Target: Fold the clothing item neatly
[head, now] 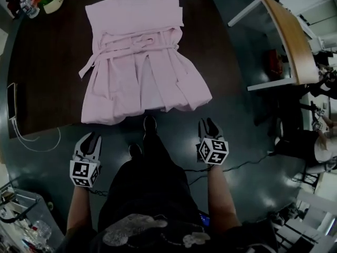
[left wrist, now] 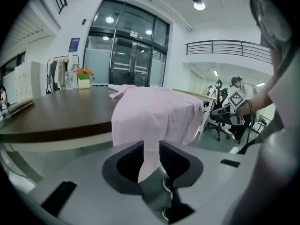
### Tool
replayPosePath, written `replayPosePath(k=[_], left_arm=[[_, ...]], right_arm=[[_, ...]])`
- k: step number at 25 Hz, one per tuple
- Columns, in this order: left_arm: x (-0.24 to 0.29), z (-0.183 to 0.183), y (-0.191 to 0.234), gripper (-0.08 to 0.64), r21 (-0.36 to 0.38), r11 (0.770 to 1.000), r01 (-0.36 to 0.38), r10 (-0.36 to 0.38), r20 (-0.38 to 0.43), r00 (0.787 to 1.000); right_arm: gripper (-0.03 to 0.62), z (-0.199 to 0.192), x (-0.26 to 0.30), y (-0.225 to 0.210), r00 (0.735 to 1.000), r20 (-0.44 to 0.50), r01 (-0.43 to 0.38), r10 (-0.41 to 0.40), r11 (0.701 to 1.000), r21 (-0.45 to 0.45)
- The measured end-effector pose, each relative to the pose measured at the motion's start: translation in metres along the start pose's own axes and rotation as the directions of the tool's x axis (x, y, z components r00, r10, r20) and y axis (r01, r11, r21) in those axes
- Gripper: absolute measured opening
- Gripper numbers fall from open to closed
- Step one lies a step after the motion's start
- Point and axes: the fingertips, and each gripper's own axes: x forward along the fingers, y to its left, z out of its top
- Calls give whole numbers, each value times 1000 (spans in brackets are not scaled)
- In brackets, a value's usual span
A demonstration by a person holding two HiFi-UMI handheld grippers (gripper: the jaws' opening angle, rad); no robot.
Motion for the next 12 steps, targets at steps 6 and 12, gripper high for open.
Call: replayPosePath(k=[6, 12], left_arm=[[37, -71, 30, 272, 9, 998, -69, 70, -127, 989], [94, -111, 46, 328, 139, 989, -47, 71, -171, 983]], right_arm=[[215, -51, 39, 5, 994, -97, -56, 42, 987, -152], [242, -84, 107, -16, 982, -173, -117, 74, 961, -251]])
